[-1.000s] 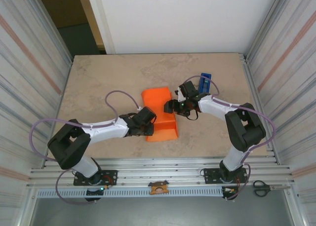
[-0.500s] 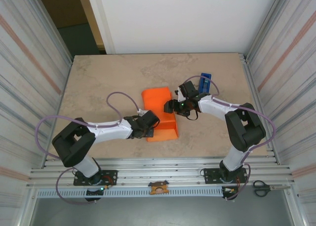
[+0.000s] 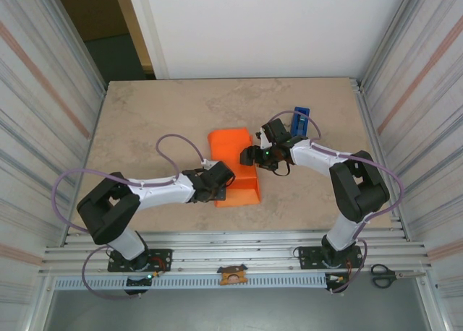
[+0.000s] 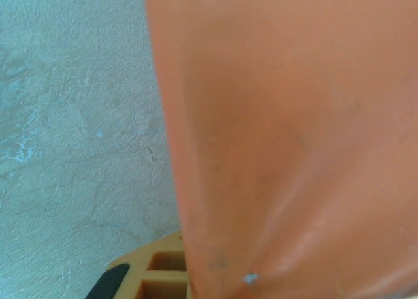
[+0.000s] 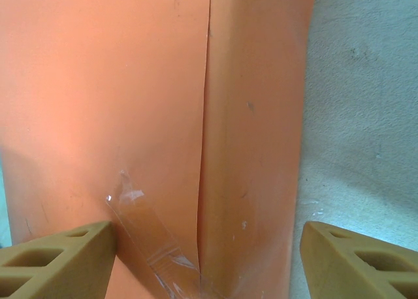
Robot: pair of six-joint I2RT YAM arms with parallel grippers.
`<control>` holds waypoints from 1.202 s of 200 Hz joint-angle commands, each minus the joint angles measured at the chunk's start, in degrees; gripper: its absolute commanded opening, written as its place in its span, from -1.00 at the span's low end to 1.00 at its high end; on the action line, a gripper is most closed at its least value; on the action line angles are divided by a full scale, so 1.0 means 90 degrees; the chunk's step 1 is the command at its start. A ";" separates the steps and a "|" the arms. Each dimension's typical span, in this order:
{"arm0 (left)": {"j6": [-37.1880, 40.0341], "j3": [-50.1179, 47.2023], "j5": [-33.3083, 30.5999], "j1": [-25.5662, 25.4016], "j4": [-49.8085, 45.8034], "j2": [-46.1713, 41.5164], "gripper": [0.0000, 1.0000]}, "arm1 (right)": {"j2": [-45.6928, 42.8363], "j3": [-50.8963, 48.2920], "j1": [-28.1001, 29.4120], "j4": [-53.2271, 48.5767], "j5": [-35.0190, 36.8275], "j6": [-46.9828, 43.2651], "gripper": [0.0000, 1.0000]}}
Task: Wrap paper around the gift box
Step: Fold the wrapping paper for the gift box.
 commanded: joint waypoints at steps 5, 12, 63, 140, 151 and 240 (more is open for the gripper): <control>-0.0113 0.0117 -0.0130 -0.0030 -0.0215 0.0096 -0.76 | 0.0212 -0.0283 0.0077 -0.0703 0.0501 0.0126 0.45; -0.0075 0.0111 -0.0071 -0.0034 -0.0225 0.0102 -0.73 | 0.0195 -0.0284 0.0071 -0.0708 0.0526 0.0121 0.45; -0.0070 0.0069 0.0160 -0.0102 -0.0364 0.0162 -0.58 | 0.0193 -0.0313 0.0087 -0.0731 0.0557 0.0126 0.45; 0.0051 0.0095 0.0090 -0.0255 -0.0682 0.0124 -0.58 | 0.0171 -0.0293 0.0083 -0.0782 0.0600 0.0126 0.45; 0.0053 0.0078 0.0135 -0.0282 -0.0684 0.0070 -0.47 | 0.0171 -0.0302 0.0090 -0.0777 0.0607 0.0127 0.45; 0.0106 0.0033 0.0219 -0.0478 -0.0728 0.0021 -0.87 | 0.0159 -0.0331 0.0091 -0.0777 0.0643 0.0145 0.45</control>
